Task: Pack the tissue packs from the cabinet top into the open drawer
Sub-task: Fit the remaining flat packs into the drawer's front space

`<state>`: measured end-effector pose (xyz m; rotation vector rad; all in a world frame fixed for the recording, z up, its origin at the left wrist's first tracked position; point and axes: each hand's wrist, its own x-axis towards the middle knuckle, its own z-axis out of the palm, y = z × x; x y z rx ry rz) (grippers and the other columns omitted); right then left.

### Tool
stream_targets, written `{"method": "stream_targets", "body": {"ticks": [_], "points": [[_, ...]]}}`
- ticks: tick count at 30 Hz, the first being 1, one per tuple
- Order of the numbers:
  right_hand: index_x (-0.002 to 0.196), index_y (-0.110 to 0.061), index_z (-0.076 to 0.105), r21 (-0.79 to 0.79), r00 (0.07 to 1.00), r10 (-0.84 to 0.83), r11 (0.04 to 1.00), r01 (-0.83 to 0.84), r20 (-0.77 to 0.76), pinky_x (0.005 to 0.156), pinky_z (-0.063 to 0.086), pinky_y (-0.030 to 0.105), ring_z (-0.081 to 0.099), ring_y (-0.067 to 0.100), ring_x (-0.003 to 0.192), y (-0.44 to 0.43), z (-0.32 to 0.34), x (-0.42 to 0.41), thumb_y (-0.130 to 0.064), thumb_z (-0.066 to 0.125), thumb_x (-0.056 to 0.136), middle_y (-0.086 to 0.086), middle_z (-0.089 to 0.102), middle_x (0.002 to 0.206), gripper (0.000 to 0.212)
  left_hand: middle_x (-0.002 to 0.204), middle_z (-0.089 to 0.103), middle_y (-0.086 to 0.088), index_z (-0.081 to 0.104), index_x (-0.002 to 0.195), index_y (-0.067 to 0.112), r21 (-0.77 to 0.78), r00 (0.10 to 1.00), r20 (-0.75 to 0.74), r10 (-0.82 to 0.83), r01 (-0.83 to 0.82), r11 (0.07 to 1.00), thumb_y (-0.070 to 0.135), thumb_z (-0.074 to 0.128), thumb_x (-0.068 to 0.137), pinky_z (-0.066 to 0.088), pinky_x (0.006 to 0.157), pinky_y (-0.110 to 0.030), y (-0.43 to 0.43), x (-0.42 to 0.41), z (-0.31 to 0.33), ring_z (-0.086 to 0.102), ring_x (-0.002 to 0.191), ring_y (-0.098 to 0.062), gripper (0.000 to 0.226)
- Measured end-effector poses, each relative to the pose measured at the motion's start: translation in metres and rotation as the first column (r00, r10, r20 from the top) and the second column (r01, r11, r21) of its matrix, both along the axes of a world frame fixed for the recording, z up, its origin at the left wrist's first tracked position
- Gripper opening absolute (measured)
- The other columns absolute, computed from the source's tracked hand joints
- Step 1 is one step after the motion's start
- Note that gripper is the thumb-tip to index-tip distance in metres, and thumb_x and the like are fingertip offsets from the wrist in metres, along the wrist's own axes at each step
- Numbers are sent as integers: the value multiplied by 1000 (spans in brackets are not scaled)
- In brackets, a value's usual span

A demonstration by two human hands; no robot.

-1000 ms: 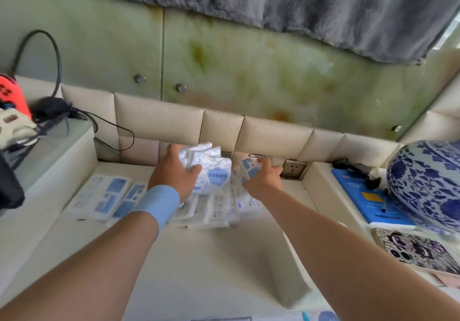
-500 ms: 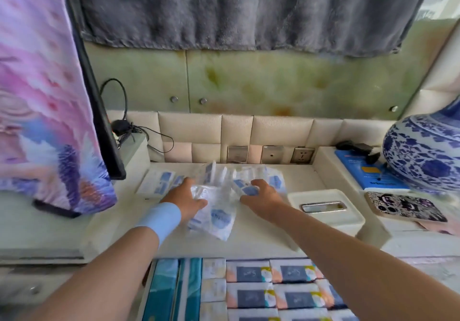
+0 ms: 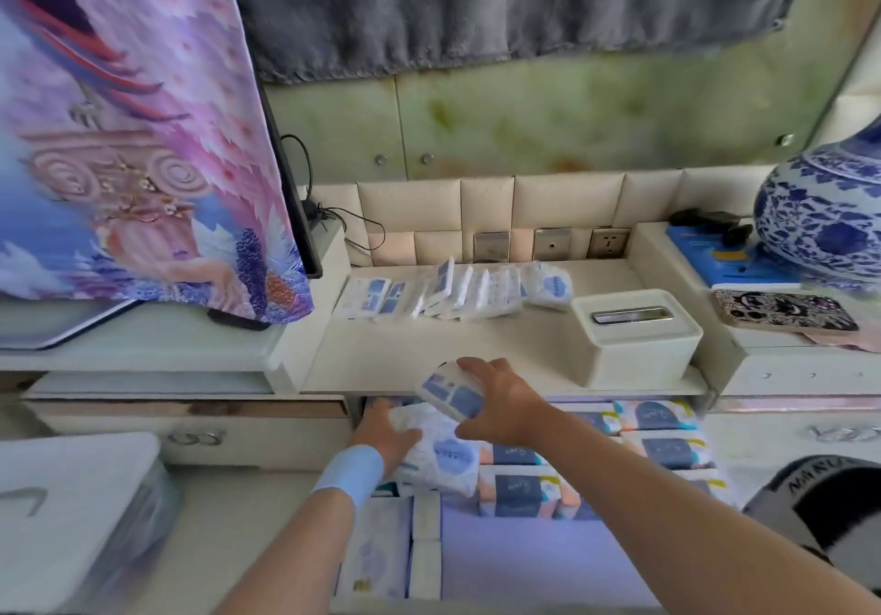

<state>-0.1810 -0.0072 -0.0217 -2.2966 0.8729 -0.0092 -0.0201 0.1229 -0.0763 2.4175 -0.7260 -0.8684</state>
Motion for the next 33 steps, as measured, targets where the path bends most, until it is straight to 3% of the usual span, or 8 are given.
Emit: {"method": "stream_targets", "body": {"ticks": [4, 7, 12, 19, 23, 26, 29, 33], "points": [[154, -36, 17, 22, 998, 51, 998, -51, 29, 97, 46, 32, 48, 25, 123, 19, -5, -12, -43, 82, 69, 2, 31, 140, 107, 154, 26, -8, 16, 153, 23, 187, 953, 297, -64, 8, 982, 50, 71, 78, 35, 110, -39, 26, -5, -10, 28, 140, -30, 97], [154, -33, 21, 167, 993, -58, 985, 40, 105, 98, 42, 32, 45, 26, 127, 24, -9, -16, -34, 72, 80, 5, 34, 145, 89, 153, 28, -4, 29, 147, 28, 144, 883, 447, -141, 85, 986, 48, 64, 85, 36, 108, -39, 25, -8, 7, 29, 139, -28, 74], [139, -27, 43, 454, 921, -245, 887, 86, 304, 85, 53, 30, 60, 16, 107, 32, -3, -26, -9, 71, 73, -2, 59, 124, 74, 112, 62, 0, 51, 123, 34, -309, 978, -208, -13, -53, 949, 42, 49, 87, 51, 87, -36, 14, -36, 48, 63, 99, -24, 37], [73, -28, 52, -364, 837, 215, 931, -20, 504, 69, 47, 33, 52, 14, 82, 27, -14, -44, 12, 67, 51, -6, 57, 86, 48, 92, 65, -17, 66, 112, 7, -256, 478, -877, -39, -398, 881, 55, 46, 97, 55, 68, -40, 45, -45, 51, 63, 70, -31, 54], [91, -23, 55, -509, 856, 290, 860, -37, 427, 89, 47, 26, 51, 18, 109, 26, -24, -54, -5, 82, 59, 1, 52, 118, 46, 94, 68, -10, 61, 126, 9, -344, 631, -758, -165, -172, 923, 13, 64, 94, 52, 60, -27, 42, -52, 45, 63, 76, -20, 32], [125, -27, 47, -37, 892, -145, 983, 178, 429, 84, 50, 24, 58, 16, 109, 28, -20, -62, -7, 76, 78, 0, 45, 132, 58, 107, 71, -12, 62, 122, 12, -388, 721, -669, -181, -131, 912, -2, 61, 91, 57, 73, -31, 33, -55, 46, 67, 90, -23, 34], [127, -17, 49, 753, 802, -567, 607, 254, 187, 72, 59, 40, 70, 31, 90, 29, 1, -72, -16, 52, 100, 13, 67, 114, 27, 113, 70, -14, 62, 120, 13, -390, 795, -581, -172, -86, 917, -7, 60, 88, 57, 86, -39, 28, -56, 48, 69, 101, -27, 38], [114, -11, 65, 747, 876, -448, 641, 178, 176, 76, 61, 42, 73, 28, 94, 33, 6, -75, -20, 56, 100, 11, 74, 103, 19, 112, 70, -14, 62, 113, 18, -364, 772, -600, -208, -32, 931, -4, 57, 90, 55, 90, -45, 20, -66, 51, 67, 104, -30, 32]]}}
